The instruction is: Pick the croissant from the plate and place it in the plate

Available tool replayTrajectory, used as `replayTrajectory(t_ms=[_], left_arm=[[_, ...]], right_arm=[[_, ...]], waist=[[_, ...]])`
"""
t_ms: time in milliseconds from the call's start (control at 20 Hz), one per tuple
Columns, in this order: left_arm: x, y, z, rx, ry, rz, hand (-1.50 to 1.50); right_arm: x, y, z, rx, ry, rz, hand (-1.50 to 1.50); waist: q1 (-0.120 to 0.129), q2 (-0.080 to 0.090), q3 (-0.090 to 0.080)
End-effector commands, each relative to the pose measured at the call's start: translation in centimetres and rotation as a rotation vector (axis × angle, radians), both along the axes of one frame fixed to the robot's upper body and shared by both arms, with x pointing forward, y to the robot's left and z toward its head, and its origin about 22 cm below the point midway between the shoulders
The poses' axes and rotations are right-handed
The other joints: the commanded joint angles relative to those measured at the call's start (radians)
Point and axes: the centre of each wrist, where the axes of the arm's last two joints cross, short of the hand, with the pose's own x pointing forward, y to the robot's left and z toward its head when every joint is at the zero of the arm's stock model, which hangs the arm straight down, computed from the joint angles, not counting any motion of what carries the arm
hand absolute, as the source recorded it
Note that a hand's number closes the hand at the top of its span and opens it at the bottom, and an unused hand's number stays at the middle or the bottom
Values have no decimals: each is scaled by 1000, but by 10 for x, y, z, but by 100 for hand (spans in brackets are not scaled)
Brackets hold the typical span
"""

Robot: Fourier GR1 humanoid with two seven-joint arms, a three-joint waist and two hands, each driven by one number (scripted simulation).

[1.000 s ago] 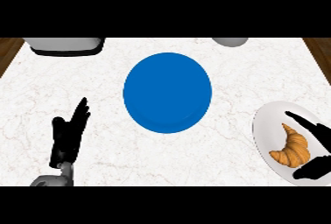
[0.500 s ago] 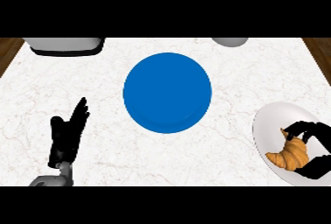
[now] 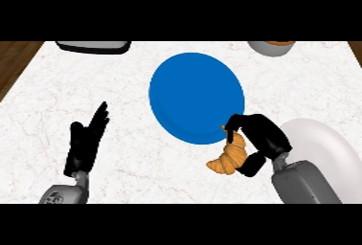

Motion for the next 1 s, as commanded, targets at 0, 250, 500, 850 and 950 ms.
replayTrajectory(t_ms=[0, 250, 500, 850, 950], left_arm=[[4, -6, 2, -3, -4, -25, 0], [-2, -4, -8, 8, 14, 11, 0], [-1, -8, -9, -18, 20, 35, 0], [-9, 1, -3, 10, -9, 49, 0], [-12, 16, -13, 6, 15, 72, 0]], right_arm=[[-9, 122, 38, -3, -181, 107, 150], [-23, 177, 66, 13, -326, 91, 150], [-28, 199, 96, 157, -509, -54, 150], [-7, 219, 110, 167, -530, -235, 150], [15, 212, 102, 181, -510, -263, 150]], waist=[[23, 0, -1], [-8, 0, 3], [-41, -3, 3], [-66, -2, 4], [-70, 1, 4]])
